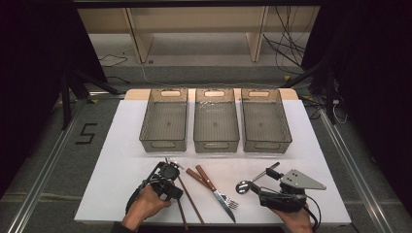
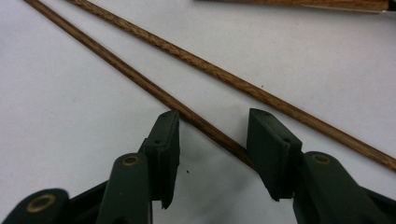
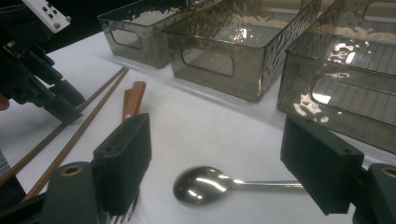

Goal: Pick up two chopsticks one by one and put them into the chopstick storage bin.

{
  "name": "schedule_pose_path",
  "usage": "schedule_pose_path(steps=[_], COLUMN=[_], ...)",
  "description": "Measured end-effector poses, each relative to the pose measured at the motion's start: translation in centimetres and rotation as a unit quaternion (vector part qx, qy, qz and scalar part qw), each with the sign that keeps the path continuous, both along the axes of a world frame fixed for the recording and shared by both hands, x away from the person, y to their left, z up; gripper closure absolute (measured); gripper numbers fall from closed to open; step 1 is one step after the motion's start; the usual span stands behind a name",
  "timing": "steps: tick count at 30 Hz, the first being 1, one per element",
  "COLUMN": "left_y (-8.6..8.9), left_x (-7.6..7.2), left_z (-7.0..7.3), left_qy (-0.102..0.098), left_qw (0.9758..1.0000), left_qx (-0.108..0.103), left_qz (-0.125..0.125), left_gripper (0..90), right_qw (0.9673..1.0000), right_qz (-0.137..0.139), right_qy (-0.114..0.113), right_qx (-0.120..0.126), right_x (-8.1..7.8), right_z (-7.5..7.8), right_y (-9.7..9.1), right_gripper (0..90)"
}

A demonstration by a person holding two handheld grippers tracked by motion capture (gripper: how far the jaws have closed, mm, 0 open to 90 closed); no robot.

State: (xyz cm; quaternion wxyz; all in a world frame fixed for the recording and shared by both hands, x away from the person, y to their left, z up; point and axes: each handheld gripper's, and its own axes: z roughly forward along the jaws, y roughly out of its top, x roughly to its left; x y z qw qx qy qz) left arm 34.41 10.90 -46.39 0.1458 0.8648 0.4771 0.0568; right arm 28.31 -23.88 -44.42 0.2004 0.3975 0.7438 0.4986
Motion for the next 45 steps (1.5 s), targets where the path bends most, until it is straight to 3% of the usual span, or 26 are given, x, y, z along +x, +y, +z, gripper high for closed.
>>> schedule_pose_path(steps=[4, 7, 15, 35, 45], left_y=[0.4, 0.9, 1.6, 2.3, 2.8], left_x=[0.3, 0.5, 0.6, 0.9, 0.8], left_z=[0.1, 0.1, 0.2, 0.3, 1.2], left_qy=[0.011, 0.02, 0.028, 0.026, 0.005], left_qw=[0.9999, 0.9997, 0.9995, 0.9994, 0.9997], left_qx=[0.01, 0.013, 0.014, 0.017, 0.007], left_qz=[-0.006, -0.01, -0.009, -0.013, -0.022], left_gripper=[59.0, 69.8, 78.0, 84.4, 84.6], right_qw=[1.0, 1.0, 1.0, 1.0, 1.0], right_qz=[-0.001, -0.001, -0.001, 0.0, -0.001], right_qy=[0.0, 0.001, 0.0, 0.002, 0.001], right_qx=[0.001, 0.001, 0.001, 0.004, 0.005], right_x=[0.0, 0.0, 0.0, 0.1, 0.1], right_z=[0.0, 0.0, 0.0, 0.0, 0.0], right_y=[-0.1, -0.1, -0.1, -0.1, -0.2], right_gripper=[25.6, 25.7, 25.8, 25.8, 25.9])
